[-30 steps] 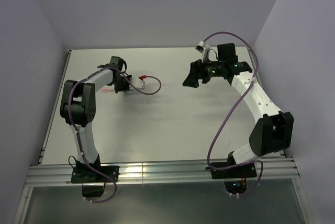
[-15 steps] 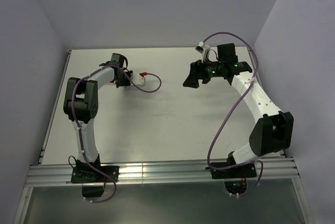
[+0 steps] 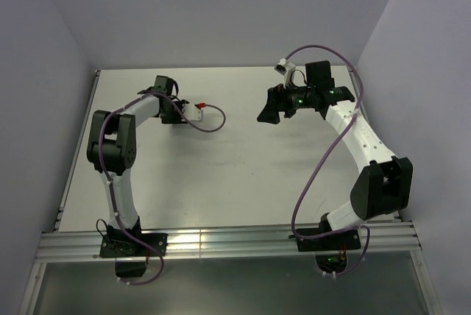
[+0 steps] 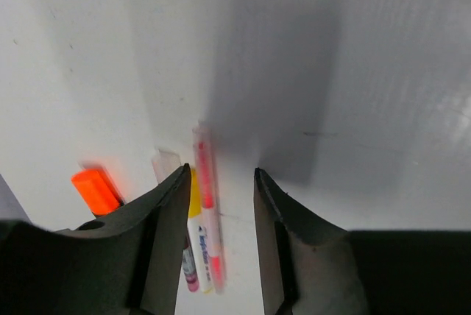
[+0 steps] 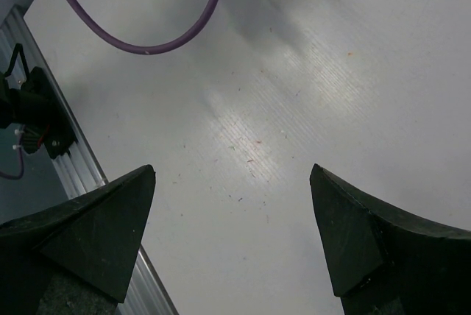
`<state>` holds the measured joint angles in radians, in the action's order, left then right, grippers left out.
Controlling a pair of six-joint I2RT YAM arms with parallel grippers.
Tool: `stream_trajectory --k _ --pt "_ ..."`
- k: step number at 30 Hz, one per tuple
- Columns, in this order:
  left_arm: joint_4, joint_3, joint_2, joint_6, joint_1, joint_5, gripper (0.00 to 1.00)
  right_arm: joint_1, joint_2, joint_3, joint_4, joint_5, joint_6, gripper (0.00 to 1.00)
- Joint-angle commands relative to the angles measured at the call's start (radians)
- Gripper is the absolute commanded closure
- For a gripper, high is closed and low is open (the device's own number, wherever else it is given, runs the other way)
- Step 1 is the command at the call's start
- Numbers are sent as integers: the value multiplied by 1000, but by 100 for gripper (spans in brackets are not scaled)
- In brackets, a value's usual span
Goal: Insert the pens into the pen caps
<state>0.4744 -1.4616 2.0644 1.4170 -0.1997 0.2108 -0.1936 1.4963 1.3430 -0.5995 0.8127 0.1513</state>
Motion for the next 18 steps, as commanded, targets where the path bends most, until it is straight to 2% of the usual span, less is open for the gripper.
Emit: stream_trajectory --k 1,4,5,6,7,12,13,14,16,18 --pt "72 6 -114 -68 2 28 56 -1 -13 51 0 -4 19 7" --pt "73 6 -211 -198 -12 59 41 20 -24 38 0 -13 22 6" --pt "66 3 -257 -240 -17 77 32 31 -24 32 0 -17 19 6" --pt "60 0 -277 -291 -24 82 13 42 -24 30 0 -26 17 6" --pt "55 -8 -297 -411 -30 87 2 54 -28 27 0 -30 17 5" --pt "182 -195 -340 -829 -60 201 0 138 -51 -2 0 -134 48 2" --pt "155 -200 -346 -1036 -60 188 1 149 -62 -10 1 -165 53 2" --pt "124 -178 -369 -1141 -61 159 1 158 -67 -25 0 -212 56 2" --pt "86 -146 -397 -1344 -61 116 1 186 -82 -41 1 -250 53 1" --pt "40 -68 -449 -1455 -63 51 1 235 -94 -65 1 -299 47 1"
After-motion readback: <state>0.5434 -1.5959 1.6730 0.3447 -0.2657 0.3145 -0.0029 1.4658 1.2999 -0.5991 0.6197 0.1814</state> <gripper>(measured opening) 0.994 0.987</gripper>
